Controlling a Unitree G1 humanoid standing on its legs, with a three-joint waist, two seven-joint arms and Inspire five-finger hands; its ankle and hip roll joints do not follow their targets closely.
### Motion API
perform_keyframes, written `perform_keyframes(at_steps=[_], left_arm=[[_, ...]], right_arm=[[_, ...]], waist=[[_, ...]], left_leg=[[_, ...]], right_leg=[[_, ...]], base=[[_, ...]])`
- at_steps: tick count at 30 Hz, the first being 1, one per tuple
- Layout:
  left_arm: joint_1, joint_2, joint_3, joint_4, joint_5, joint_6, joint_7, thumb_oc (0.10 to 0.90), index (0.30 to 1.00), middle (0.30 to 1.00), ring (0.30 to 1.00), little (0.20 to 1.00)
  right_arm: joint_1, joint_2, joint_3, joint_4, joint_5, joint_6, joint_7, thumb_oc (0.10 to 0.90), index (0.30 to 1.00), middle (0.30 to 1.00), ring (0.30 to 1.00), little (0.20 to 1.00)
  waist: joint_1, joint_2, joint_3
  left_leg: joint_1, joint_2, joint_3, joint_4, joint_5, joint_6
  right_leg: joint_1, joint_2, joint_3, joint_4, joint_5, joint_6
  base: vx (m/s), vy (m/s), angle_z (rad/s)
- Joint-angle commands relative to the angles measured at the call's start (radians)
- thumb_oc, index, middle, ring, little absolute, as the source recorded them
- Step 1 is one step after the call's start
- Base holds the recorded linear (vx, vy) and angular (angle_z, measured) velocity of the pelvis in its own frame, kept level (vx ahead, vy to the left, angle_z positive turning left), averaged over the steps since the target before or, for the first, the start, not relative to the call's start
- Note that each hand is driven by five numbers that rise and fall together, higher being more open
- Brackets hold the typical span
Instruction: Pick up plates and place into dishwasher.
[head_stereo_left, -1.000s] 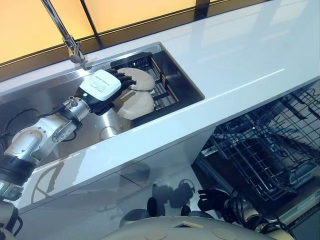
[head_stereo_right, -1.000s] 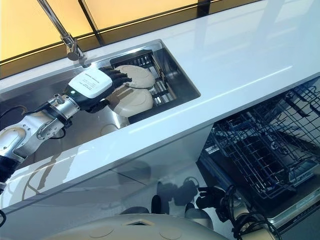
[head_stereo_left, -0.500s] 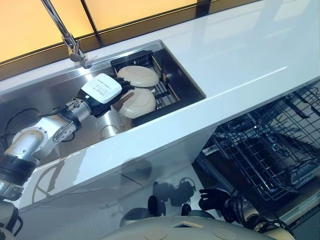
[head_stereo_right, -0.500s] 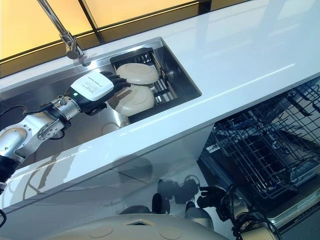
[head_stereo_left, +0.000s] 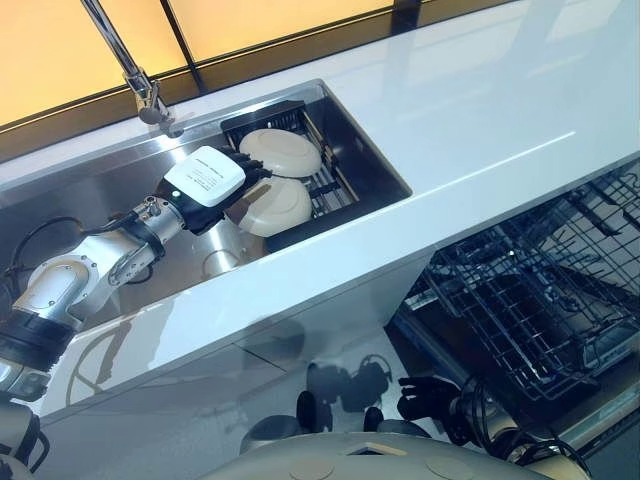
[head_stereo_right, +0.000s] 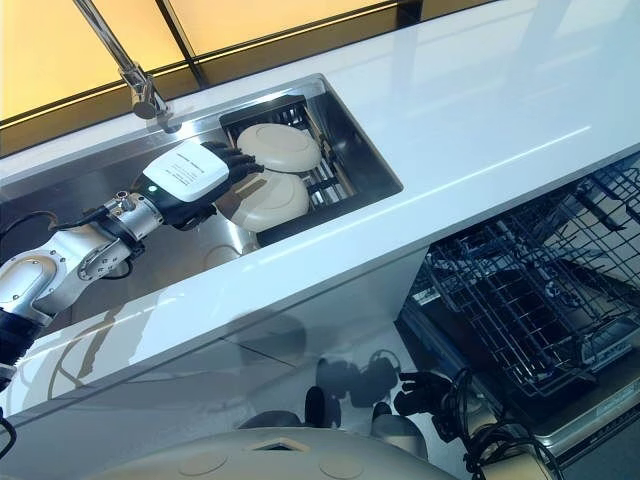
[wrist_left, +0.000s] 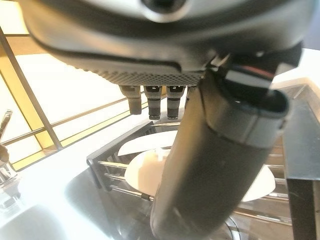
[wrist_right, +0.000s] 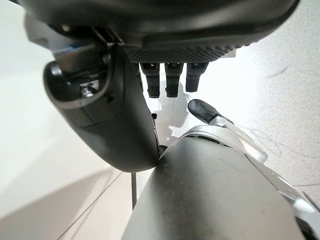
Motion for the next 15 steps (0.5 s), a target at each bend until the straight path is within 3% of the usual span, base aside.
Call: perform_keyframes(at_steps=[1,15], left_arm=[[-0.095,-0.013,0.051,0.026,0.0,0.038,0.055,0.8,0.9,0.9,0.9,0.9],[-0.194,-0.065,-0.092,0.077,0.043,0.067,-0.058,0.8,0.9,0.9,0.9,0.9]], right_arm=[[0.014,-0.025,0.009,0.023,-0.019,-0.01,0.01,0.8,0.9,0.9,0.9,0.9],[-0.002,-0.023,0.023,0.021,-0.014,-0.001,0.01,0.8,0.9,0.9,0.9,0.9]], waist=[[-0.015,0.007,-0.022],[-0.039,0.006,-0.015]], left_leg=[[0.019,-0.068,0.038,0.038,-0.15,0.025],[0.017,-0.068,0.056,0.044,-0.154,0.026]], right_leg=[[-0.081,0.013,0.029,0.138,-0.067,0.083],[-0.087,0.015,0.042,0.139,-0.061,0.085]], base=[[0.0,0.0,0.0],[0.0,0.0,0.0]])
